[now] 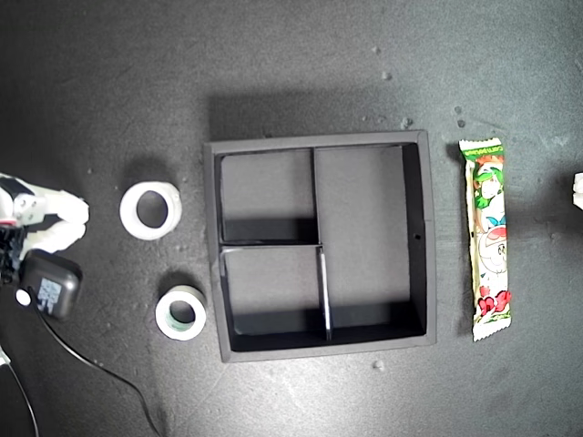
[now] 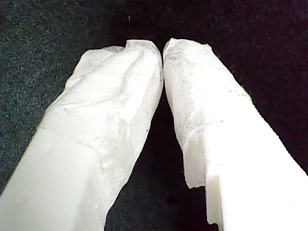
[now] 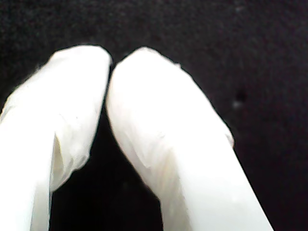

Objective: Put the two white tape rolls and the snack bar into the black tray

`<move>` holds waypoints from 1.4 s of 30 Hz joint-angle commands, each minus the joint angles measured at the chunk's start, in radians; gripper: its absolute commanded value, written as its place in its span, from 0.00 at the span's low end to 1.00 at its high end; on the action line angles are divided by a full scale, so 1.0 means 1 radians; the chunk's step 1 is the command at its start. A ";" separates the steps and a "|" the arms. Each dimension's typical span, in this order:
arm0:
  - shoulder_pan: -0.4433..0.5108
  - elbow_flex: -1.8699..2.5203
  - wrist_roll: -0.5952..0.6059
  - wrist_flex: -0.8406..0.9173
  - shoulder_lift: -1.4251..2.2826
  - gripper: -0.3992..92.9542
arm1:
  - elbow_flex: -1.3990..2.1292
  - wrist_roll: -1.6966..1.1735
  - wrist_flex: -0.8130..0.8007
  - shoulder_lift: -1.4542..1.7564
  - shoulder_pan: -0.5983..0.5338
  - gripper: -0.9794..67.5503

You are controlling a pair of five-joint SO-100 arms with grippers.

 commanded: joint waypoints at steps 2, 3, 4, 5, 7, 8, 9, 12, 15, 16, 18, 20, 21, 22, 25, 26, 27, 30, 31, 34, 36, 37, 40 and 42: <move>0.005 0.060 -0.012 0.038 0.052 0.01 | 0.011 -0.049 0.002 -0.003 0.005 0.01; 0.005 0.060 -0.012 0.038 0.052 0.01 | 0.011 -0.049 0.002 -0.003 0.005 0.01; 0.005 0.060 -0.012 0.038 0.052 0.01 | 0.011 -0.049 0.002 -0.003 0.005 0.01; 0.005 0.060 -0.012 0.038 0.052 0.01 | 0.011 -0.049 0.002 -0.003 0.005 0.01; 0.005 0.060 -0.012 0.038 0.052 0.01 | 0.011 -0.049 0.002 -0.003 0.005 0.01; 0.005 0.060 -0.012 0.038 0.052 0.01 | 0.011 -0.049 0.002 -0.003 0.005 0.01; 0.005 0.060 -0.012 0.038 0.052 0.01 | 0.011 -0.049 0.002 -0.003 0.005 0.01; 0.005 0.060 -0.012 0.038 0.052 0.01 | 0.011 -0.049 0.002 -0.003 0.005 0.01; 0.005 0.060 -0.011 0.038 0.052 0.01 | 0.011 -0.049 0.002 -0.003 0.005 0.01; 0.008 0.060 -0.003 0.038 0.052 0.01 | 0.011 -0.049 0.002 -0.003 0.003 0.01; 0.021 0.060 -0.020 0.015 0.052 0.01 | 0.011 -0.049 0.002 -0.003 0.002 0.01; 0.043 0.060 -0.043 -0.029 0.052 0.01 | 0.011 -0.049 0.002 -0.003 0.002 0.01; 0.044 0.060 -0.046 -0.046 0.051 0.01 | 0.011 -0.052 0.000 -0.003 0.011 0.01; 0.044 0.060 -0.057 -0.052 0.051 0.01 | 0.011 -0.063 0.000 -0.003 0.021 0.01; 0.038 0.060 -0.092 -0.052 0.051 0.01 | 0.011 -0.075 0.000 -0.003 0.038 0.01; 0.034 0.060 -0.103 -0.052 0.051 0.01 | 0.011 -0.078 -0.002 -0.003 0.043 0.01; 0.032 0.060 -0.120 -0.052 0.051 0.01 | 0.011 -0.098 -0.015 -0.003 0.048 0.01; 0.029 0.060 -0.110 -0.091 0.051 0.01 | 0.011 -0.143 -0.074 -0.003 0.052 0.01; 0.029 0.060 -0.075 -0.126 0.051 0.01 | 0.011 -0.149 -0.092 -0.003 0.054 0.01; 0.028 0.060 -0.005 -0.218 0.052 0.00 | 0.011 -0.160 -0.137 -0.003 0.058 0.01; 0.023 0.060 0.040 -0.259 0.052 0.00 | 0.011 -0.161 -0.172 -0.003 0.055 0.01; 0.021 0.060 0.061 -0.275 0.052 0.00 | 0.011 -0.170 -0.196 -0.003 0.055 0.01; 0.031 0.060 0.077 -0.293 0.052 0.00 | 0.011 -0.195 -0.256 -0.003 0.064 0.01; 0.049 0.060 0.067 -0.302 0.052 0.00 | 0.011 -0.204 -0.282 -0.003 0.080 0.01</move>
